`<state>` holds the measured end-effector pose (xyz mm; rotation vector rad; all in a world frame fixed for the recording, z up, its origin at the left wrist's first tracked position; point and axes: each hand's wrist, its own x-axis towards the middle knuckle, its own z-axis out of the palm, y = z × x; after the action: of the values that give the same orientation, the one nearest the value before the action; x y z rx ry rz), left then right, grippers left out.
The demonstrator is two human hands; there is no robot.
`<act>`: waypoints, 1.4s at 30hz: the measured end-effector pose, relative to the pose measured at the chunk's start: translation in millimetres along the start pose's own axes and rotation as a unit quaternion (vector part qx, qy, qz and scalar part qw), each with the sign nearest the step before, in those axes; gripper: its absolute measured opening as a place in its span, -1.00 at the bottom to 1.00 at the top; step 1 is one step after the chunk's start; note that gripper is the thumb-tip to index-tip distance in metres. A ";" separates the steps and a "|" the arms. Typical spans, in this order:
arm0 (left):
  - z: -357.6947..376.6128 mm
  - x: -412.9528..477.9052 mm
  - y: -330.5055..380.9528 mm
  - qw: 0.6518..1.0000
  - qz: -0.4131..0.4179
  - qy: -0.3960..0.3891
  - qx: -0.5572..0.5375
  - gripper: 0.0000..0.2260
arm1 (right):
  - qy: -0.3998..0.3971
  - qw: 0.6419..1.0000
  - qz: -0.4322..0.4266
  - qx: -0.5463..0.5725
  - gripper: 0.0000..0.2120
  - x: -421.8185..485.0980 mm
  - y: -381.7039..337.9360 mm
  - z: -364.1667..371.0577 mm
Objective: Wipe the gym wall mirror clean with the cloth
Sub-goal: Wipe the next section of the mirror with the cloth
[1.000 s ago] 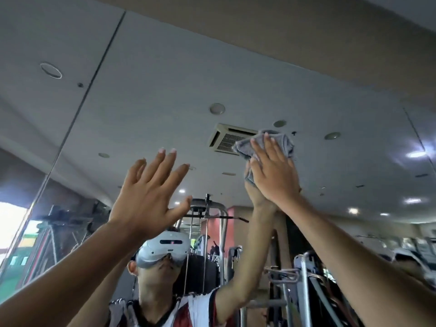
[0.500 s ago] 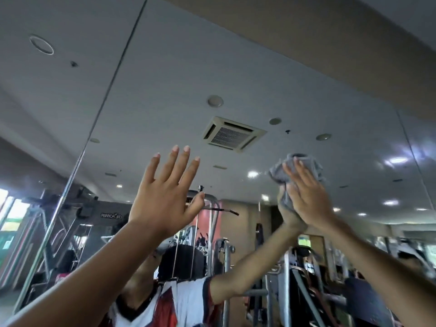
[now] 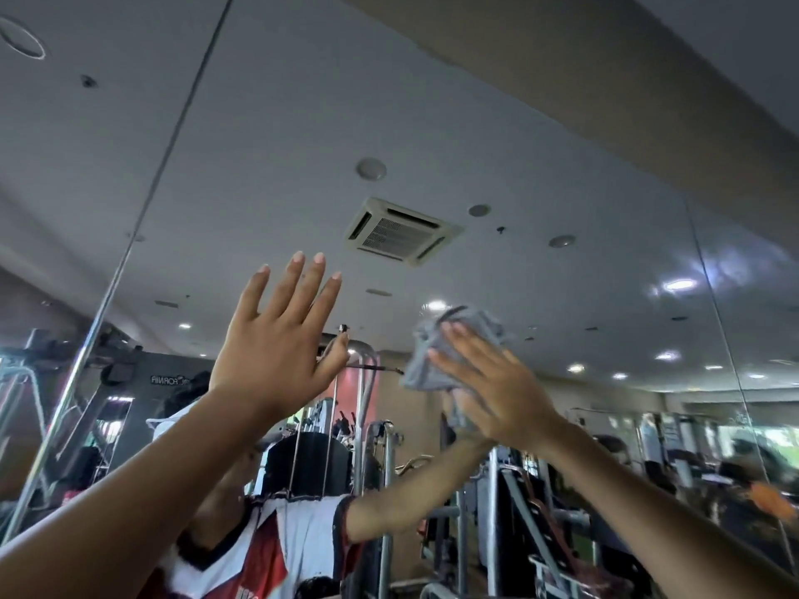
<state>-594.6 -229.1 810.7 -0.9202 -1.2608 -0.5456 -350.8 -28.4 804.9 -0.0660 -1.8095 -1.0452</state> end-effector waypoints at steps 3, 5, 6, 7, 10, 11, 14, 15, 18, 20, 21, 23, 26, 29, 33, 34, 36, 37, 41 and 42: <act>-0.5 -3.6 0.9 1.000 0.004 -0.004 0.007 -0.36 | -0.004 0.983 0.184 0.024 -0.48 -22.0 34.7 -4.9; -0.9 -3.9 3.1 1.000 -0.002 -0.005 0.012 -0.36 | -0.006 0.955 0.296 0.030 -0.45 3.1 40.0 -2.9; -1.2 -4.3 4.1 1.000 -0.004 -0.005 0.012 -0.36 | 0.002 0.943 0.331 0.029 -0.40 21.6 37.2 -0.6; -1.7 -5.4 4.7 1.000 -0.005 -0.006 0.012 -0.36 | 0.015 0.937 0.348 0.026 -0.35 40.1 30.3 0.7; -3.0 -9.2 5.6 1.000 -0.014 -0.011 0.009 -0.38 | 0.017 0.962 0.270 0.019 -0.39 72.8 -2.0 2.5; -3.3 -10.7 5.7 1.000 -0.017 -0.013 0.005 -0.38 | 0.009 0.975 0.220 0.023 -0.43 74.6 -15.5 2.0; -4.2 -12.5 3.5 1.000 -0.012 -0.007 -0.008 -0.39 | 0.012 0.995 0.092 0.040 -0.49 56.7 -51.7 4.0; -4.9 -12.5 2.7 1.000 -0.009 -0.006 -0.011 -0.39 | 0.008 0.997 0.061 0.037 -0.50 41.7 -59.3 7.9; -7.7 -19.2 3.2 1.000 -0.014 -0.006 -0.020 -0.40 | -0.014 1.000 -0.016 0.007 -0.54 -19.2 -60.9 15.5; -9.5 -29.6 6.8 1.000 -0.017 -0.008 -0.017 -0.40 | -0.005 1.000 0.010 -0.006 -0.54 -44.7 -43.1 10.3; -9.9 -35.7 8.9 1.000 -0.017 -0.010 -0.014 -0.39 | 0.005 0.998 0.062 -0.001 -0.53 -46.4 -34.1 8.3; -10.2 -43.7 12.4 1.000 -0.018 -0.009 -0.009 -0.40 | 0.032 0.977 0.211 0.016 -0.51 -29.1 -21.3 8.7; -11.3 -43.7 14.6 1.000 -0.022 -0.008 -0.011 -0.40 | 0.055 0.937 0.345 0.029 -0.46 25.0 -27.2 17.1; -10.4 -45.3 12.6 0.999 -0.023 -0.012 -0.021 -0.40 | 0.050 0.951 0.303 0.027 -0.48 60.4 -59.8 20.6; -11.9 -44.4 11.3 0.999 -0.023 -0.009 -0.033 -0.40 | 0.048 0.989 0.141 0.001 -0.48 33.3 -104.2 20.7; -12.4 -44.8 11.2 0.999 -0.024 -0.010 -0.034 -0.40 | 0.036 0.995 0.095 -0.007 -0.49 12.4 -110.0 22.8; -13.0 -49.7 11.8 0.999 -0.024 -0.015 -0.031 -0.40 | 0.012 0.999 0.019 -0.023 -0.52 -37.3 -104.3 25.8; -13.2 -55.2 13.3 0.999 -0.023 -0.019 -0.028 -0.41 | 0.009 1.000 0.014 -0.025 -0.53 -60.8 -93.2 24.9; -12.9 -74.3 21.1 0.999 -0.024 -0.027 -0.013 -0.40 | 0.056 0.965 0.256 -0.010 -0.52 -72.5 -52.7 17.8; -13.3 -74.8 22.5 0.999 -0.025 -0.027 -0.011 -0.40 | 0.073 0.944 0.320 0.001 -0.50 -55.4 -52.7 16.8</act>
<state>-588.4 -237.5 732.1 -0.9286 -1.3306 -0.5778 -360.6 -28.2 727.3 -0.5261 -1.4940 -0.5609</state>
